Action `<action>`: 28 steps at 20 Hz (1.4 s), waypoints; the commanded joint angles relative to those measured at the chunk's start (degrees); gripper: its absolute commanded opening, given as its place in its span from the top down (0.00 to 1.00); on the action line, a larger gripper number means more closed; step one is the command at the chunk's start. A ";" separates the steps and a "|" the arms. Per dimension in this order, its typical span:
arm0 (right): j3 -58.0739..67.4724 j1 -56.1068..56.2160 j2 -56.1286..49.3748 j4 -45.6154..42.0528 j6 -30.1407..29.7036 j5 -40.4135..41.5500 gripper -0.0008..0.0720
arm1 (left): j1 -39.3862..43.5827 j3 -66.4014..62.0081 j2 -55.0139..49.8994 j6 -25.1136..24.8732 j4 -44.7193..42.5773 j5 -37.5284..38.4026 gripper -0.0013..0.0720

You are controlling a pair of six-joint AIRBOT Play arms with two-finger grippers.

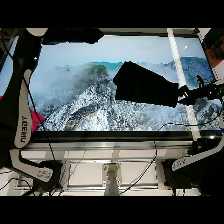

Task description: Fold the clothes and pants, and hang the long-sleeved shirts on hangers.

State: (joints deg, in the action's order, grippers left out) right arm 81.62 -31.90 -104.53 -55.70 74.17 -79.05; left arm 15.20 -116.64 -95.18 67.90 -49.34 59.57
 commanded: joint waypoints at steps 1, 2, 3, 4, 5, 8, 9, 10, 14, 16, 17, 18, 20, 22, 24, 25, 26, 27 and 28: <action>1.46 0.04 -0.37 -3.30 1.84 -1.70 0.13 | 0.07 0.00 0.04 8.02 -12.48 9.27 0.97; 1.49 0.15 -0.85 -3.13 1.84 -2.82 0.13 | 0.07 0.00 0.04 8.11 -13.29 12.11 0.97; 1.49 0.28 -1.49 -2.95 1.84 -3.96 0.13 | 0.07 0.00 0.04 9.14 -14.43 14.49 0.97; 1.53 0.28 -2.05 -2.97 1.84 -4.74 0.13 | 0.09 0.00 0.02 11.23 -16.13 16.83 0.97; 1.53 0.26 -2.45 -2.99 1.84 -4.68 0.13 | 0.09 0.00 0.02 12.52 -17.68 18.49 0.97; 1.53 0.96 -3.02 -2.54 1.68 -3.78 0.13 | 0.11 0.02 -0.24 13.38 -19.65 20.50 0.97; 1.53 1.62 -3.04 -2.54 1.20 -3.48 0.14 | 0.44 0.02 -0.57 13.40 -19.65 20.52 0.97; 1.53 2.38 -3.04 -2.54 1.07 -3.37 0.15 | 0.83 0.02 -1.03 13.40 -19.63 20.52 0.97; 1.53 5.09 -3.04 -2.56 0.94 -3.52 0.31 | 2.95 0.15 -3.58 13.97 -19.67 24.44 0.97; 1.55 5.27 -3.04 -2.32 0.90 -3.67 0.58 | 3.52 1.16 -4.31 13.97 -19.65 26.23 0.97; 1.60 5.07 -3.04 -1.73 0.90 -4.44 0.84 | 3.78 1.79 -4.33 13.97 -19.65 26.23 0.97; 1.75 4.74 -3.02 -0.70 0.90 -5.84 0.96 | 3.93 2.08 -4.33 13.97 -19.67 26.21 0.97; 3.72 3.56 -2.97 1.40 0.76 -9.03 0.96 | 4.00 2.05 -4.33 13.94 -19.65 26.14 0.97; 7.69 0.35 -2.45 1.90 2.14 -12.09 0.96 | 3.91 2.05 -4.35 13.94 -19.67 25.46 0.97; 11.28 -5.18 -0.61 1.73 5.68 -11.98 0.96 | 3.82 2.08 -4.35 13.97 -19.65 25.38 0.97; 12.66 -8.79 0.72 1.73 7.63 -11.54 0.96 | 3.85 2.05 -4.35 13.97 -19.63 25.38 0.97; 13.57 -12.72 2.38 1.70 9.01 -11.19 0.96 | 3.85 2.08 -4.35 13.97 -19.65 25.38 0.97; 14.05 -16.65 3.96 1.64 9.66 -11.21 0.96 | 3.85 2.08 -4.35 13.97 -19.65 25.38 0.97; 14.21 -21.03 5.68 1.16 10.58 -11.13 0.96 | 3.85 2.08 -4.35 13.97 -19.63 25.40 0.97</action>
State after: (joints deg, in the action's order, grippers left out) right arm 93.58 -43.70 -102.41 -54.57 81.03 -89.89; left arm 19.00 -114.59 -99.50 81.91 -68.95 84.99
